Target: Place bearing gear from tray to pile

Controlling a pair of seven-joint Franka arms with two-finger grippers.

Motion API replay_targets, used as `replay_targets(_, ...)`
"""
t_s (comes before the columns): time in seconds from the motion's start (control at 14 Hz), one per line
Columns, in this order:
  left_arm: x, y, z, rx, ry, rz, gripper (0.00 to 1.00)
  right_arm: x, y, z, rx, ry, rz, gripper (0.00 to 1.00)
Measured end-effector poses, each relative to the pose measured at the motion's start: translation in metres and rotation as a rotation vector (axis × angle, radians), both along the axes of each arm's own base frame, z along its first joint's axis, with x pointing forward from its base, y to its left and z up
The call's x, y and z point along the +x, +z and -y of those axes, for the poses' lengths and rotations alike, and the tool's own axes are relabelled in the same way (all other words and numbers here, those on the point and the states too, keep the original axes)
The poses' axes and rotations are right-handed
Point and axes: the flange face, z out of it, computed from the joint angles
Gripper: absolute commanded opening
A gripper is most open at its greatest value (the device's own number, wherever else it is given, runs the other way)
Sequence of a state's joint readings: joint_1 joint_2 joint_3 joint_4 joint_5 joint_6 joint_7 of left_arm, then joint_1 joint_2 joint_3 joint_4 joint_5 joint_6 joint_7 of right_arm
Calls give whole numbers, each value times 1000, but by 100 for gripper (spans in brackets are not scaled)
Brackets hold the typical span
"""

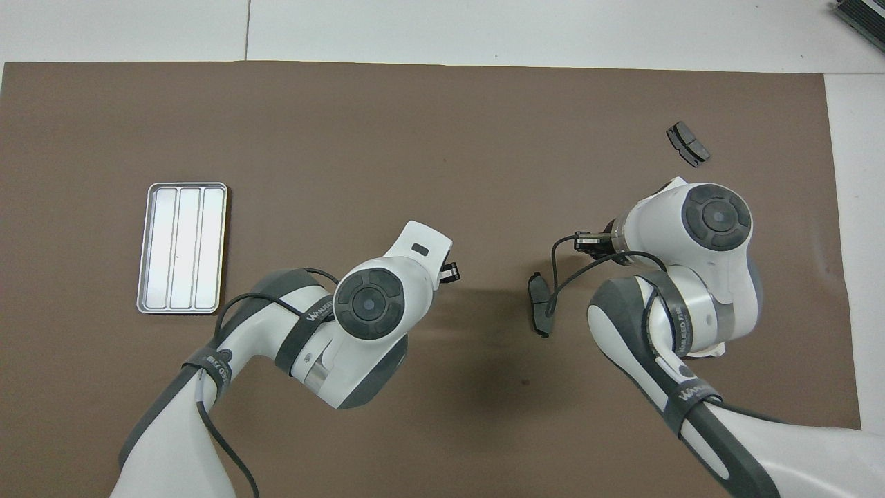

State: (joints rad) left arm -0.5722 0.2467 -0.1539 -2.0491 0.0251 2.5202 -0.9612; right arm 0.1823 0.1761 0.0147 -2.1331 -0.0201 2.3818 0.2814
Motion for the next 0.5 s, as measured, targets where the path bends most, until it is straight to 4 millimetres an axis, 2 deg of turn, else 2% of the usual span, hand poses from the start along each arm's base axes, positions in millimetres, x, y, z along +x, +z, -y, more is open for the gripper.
replay_targets(0.07, -4, 1, 5, -4, -5, 3, 100, -3, -10, 11, 1, 6, 10, 7)
replay_targets(0.21, -1, 5, 6, -12, -2, 13, 100, -12, -27, 27, 1, 19, 23, 28)
replay_targets(0.28, 3, 9, 5, -17, 3, 20, 100, -15, -32, 34, -1, 23, 19, 48)
replay_targets(0.36, 10, 16, 3, -24, 14, 30, 100, -16, -34, 39, -2, 21, 16, 68)
replay_targets(0.43, 21, 24, -4, -27, 34, 37, 100, -15, -33, 42, -2, 19, 19, 79)
replay_targets(0.5, 37, 34, -17, -19, 66, 31, 100, -14, -30, 42, -1, 20, 27, 83)
